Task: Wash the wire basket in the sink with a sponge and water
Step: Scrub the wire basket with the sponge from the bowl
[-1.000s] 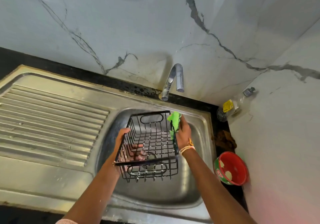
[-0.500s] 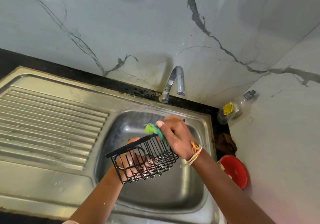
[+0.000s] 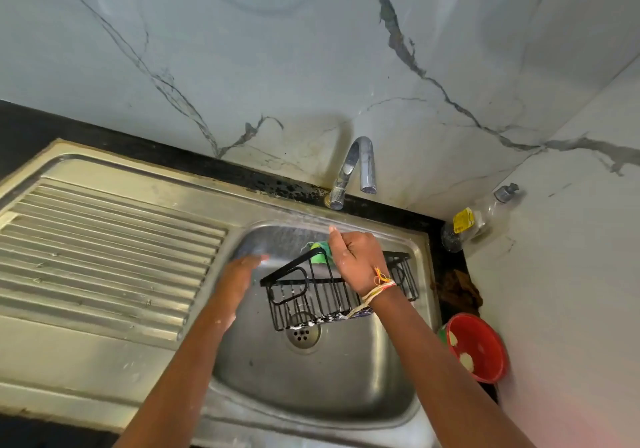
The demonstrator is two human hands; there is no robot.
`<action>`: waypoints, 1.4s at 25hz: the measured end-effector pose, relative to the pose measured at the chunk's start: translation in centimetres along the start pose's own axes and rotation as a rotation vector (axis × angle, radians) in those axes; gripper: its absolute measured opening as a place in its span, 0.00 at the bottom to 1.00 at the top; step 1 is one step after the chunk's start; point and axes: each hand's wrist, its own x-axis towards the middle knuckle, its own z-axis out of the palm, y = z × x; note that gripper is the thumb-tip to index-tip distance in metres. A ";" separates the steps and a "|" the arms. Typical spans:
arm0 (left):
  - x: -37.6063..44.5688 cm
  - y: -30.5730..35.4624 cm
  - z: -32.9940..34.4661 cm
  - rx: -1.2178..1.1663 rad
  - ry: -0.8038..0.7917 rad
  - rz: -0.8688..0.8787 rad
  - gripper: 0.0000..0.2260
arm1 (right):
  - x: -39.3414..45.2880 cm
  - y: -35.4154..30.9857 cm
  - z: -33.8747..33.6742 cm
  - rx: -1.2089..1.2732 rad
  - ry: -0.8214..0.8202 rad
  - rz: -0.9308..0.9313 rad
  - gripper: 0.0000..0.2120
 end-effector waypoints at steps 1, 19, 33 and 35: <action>0.1 1.0 0.6 0.114 0.087 0.171 0.12 | 0.0 -0.2 0.4 -0.076 -0.015 0.030 0.27; 0.4 1.5 6.5 0.033 0.334 0.417 0.09 | -1.6 -1.5 0.5 -0.156 -0.148 -0.119 0.14; 1.0 1.7 4.7 0.022 0.261 0.408 0.10 | -3.5 0.5 1.0 -0.122 -0.141 -0.242 0.17; 1.0 1.7 4.1 0.005 0.267 0.400 0.10 | -3.6 1.4 0.6 -0.069 -0.133 -0.145 0.13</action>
